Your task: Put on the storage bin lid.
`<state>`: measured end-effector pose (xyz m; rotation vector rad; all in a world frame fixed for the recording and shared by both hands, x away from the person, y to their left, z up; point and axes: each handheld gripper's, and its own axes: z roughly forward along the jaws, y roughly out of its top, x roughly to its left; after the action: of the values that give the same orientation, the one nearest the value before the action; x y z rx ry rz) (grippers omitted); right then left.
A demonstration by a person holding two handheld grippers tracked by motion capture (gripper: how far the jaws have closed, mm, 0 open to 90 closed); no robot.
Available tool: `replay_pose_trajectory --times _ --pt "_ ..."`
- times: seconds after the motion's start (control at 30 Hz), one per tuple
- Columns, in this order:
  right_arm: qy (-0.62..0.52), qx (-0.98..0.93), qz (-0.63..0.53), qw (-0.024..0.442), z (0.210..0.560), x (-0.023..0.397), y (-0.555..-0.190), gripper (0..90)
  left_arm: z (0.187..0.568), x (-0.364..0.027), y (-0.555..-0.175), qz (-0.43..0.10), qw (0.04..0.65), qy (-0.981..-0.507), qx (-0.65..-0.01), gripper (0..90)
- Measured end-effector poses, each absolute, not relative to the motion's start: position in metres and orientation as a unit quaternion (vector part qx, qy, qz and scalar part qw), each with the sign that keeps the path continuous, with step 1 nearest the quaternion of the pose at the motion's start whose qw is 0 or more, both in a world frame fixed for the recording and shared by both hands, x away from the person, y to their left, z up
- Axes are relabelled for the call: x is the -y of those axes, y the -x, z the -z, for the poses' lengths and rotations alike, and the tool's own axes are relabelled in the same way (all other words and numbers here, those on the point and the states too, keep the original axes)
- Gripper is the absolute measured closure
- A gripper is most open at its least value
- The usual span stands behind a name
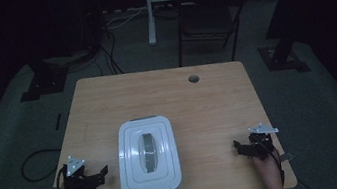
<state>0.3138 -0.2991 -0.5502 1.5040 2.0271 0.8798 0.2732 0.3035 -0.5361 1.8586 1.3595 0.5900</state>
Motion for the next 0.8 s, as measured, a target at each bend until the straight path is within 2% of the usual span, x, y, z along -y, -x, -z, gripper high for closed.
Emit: replay_pose_trajectory --times 0.4,0.7,0.8 --pt "-0.562 -0.726 -0.318 0.236 0.55 0.302 -0.312 13.8 0.541 -0.333 -0.263 -0.242 0.35 -0.718 -0.551 0.5" --pt "-0.62 -0.667 -0.344 0.228 0.55 0.313 -0.304 13.8 0.544 -0.336 -0.263 -0.245 0.332 -0.721 -0.557 0.5" --pt "-0.616 -0.677 -0.321 0.244 0.55 0.31 -0.303 13.8 0.543 -0.336 -0.264 -0.244 0.33 -0.721 -0.559 0.5"
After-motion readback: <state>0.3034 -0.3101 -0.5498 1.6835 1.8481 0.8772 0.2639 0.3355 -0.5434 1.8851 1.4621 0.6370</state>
